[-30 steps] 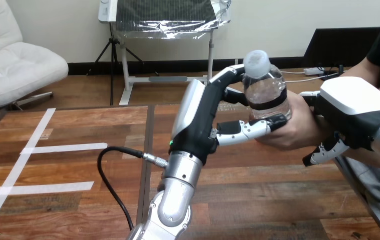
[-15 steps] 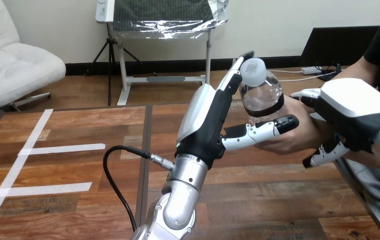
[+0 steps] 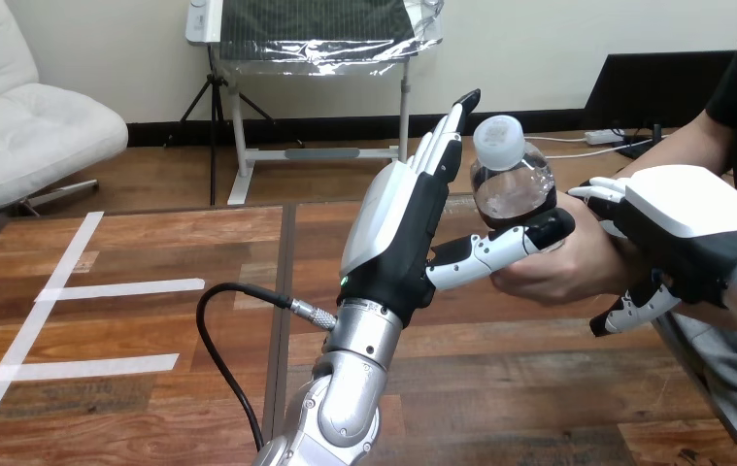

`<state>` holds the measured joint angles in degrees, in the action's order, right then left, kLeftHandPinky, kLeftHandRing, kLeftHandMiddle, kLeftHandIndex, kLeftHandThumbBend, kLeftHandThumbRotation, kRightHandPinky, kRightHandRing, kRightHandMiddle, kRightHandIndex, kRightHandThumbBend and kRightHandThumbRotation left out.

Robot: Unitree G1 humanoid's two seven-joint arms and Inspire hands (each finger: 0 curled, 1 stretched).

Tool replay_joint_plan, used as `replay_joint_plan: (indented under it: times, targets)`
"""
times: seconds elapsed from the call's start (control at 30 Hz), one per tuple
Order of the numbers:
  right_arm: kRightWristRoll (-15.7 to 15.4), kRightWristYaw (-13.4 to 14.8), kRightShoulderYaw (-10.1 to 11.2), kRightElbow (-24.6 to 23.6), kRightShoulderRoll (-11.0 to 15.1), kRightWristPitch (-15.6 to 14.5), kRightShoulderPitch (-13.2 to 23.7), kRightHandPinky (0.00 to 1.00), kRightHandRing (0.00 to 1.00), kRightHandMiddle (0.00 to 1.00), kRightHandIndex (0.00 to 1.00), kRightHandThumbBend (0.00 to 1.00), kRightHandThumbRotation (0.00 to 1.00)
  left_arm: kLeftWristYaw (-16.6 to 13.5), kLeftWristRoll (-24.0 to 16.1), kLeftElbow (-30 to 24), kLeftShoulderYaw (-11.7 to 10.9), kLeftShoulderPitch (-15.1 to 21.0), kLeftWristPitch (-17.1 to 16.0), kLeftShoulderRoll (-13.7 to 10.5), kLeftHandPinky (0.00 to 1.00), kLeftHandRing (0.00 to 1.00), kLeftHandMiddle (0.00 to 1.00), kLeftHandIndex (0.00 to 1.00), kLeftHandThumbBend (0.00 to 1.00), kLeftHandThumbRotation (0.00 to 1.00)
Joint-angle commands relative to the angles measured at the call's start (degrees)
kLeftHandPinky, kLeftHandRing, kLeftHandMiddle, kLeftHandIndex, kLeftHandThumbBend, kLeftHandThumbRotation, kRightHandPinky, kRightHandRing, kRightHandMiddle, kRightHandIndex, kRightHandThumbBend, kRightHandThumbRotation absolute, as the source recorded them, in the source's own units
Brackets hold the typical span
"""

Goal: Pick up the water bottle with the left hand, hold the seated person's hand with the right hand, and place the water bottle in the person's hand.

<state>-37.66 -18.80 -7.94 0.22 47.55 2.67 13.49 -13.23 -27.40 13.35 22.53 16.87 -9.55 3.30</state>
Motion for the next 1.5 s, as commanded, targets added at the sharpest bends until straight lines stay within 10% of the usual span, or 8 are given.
replay_joint_plan:
  times: [0.0, 0.5, 1.0, 1.47]
  targets:
    - [0.88, 1.41, 2.95, -1.31, 0.09, -0.14, 1.40, 0.86, 0.94, 0.94, 0.88, 0.89, 0.01, -0.86, -0.35, -1.85, -0.27, 2.03, -0.36, 1.56, 1.00, 1.00, 1.00, 1.00, 1.00, 0.79]
    - [4.08, 1.16, 5.66, -6.37, -1.18, -1.81, -1.64, 0.85, 0.94, 0.93, 0.88, 0.87, 0.00, 0.54, 2.50, -3.73, -1.01, -0.10, -0.99, 1.39, 1.00, 1.00, 1.00, 1.00, 1.00, 0.75]
    - [12.50, 6.66, 11.84, -19.68, -10.21, -2.82, -11.61, 0.78, 0.90, 0.91, 0.86, 0.73, 0.00, -0.72, 10.04, -6.57, -1.65, -7.95, -11.60, 1.28, 1.00, 1.00, 1.00, 1.00, 0.89, 0.67]
    - [13.05, 22.63, 10.08, -23.88, -25.32, 6.05, -19.84, 0.77, 0.87, 0.88, 0.82, 0.45, 0.00, -3.03, 12.49, -12.05, -1.79, -18.99, -19.37, 1.07, 0.98, 0.97, 0.98, 0.98, 0.81, 0.82]
